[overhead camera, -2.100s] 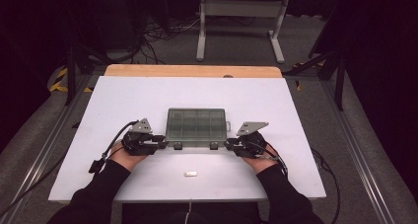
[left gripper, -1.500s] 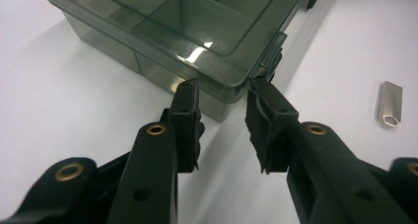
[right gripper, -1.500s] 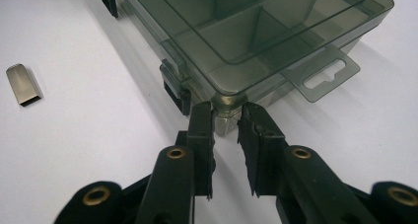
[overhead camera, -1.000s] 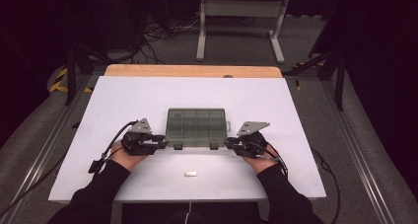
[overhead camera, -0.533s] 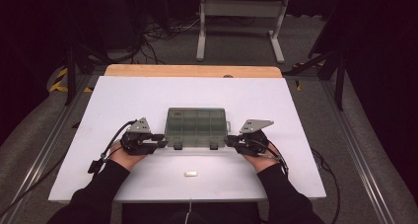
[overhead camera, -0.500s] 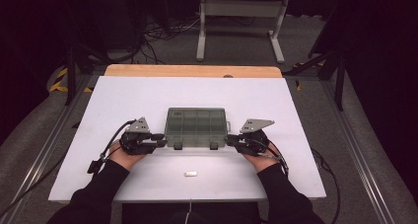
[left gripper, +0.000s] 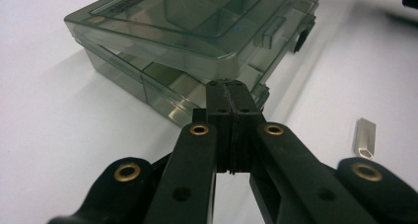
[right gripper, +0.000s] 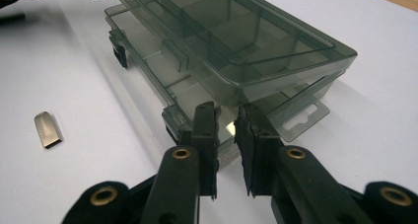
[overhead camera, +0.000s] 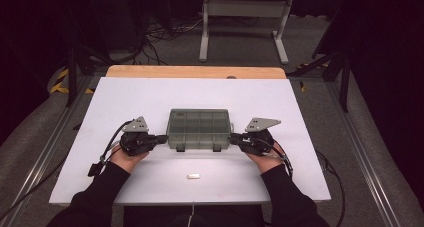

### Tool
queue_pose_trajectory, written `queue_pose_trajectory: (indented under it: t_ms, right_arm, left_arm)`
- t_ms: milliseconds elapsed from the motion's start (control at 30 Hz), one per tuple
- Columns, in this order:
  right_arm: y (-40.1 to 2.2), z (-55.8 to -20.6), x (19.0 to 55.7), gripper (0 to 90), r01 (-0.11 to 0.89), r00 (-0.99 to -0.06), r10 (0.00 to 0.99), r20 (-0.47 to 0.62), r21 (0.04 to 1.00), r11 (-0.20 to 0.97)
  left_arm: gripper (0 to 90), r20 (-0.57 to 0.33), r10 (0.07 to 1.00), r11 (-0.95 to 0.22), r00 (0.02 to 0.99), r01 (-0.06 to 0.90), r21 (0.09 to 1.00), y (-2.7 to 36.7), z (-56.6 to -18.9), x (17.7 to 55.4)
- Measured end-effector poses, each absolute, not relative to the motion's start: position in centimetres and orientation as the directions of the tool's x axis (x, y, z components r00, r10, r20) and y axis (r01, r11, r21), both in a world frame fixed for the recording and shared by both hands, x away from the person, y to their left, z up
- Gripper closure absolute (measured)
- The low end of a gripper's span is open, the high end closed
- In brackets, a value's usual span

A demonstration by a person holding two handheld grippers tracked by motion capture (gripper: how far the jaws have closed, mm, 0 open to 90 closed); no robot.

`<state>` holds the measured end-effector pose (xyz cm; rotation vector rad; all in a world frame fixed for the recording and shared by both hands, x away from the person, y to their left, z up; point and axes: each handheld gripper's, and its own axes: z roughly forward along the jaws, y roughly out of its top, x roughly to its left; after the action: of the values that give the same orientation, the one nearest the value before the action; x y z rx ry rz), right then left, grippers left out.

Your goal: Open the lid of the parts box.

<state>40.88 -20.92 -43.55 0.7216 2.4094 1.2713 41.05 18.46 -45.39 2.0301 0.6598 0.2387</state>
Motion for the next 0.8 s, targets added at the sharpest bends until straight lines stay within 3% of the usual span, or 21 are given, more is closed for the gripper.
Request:
queue_pose_trajectory:
  t_ms: [400, 800]
  right_arm:
    - [-21.1, -43.5, 41.0, 73.1, 0.293, -0.817, 0.575, -0.036, 0.833, 0.470]
    - [-20.1, -43.4, 42.0, 39.7, 0.308, -0.813, 0.579, -0.059, 0.800, 0.515]
  left_arm:
    - [89.9, -0.117, 0.570, -0.344, 0.813, 0.366, 0.865, 18.4, -45.3, 41.0]
    - [89.8, -0.084, 0.583, -0.345, 0.808, 0.340, 0.875, 18.2, -45.1, 40.5]
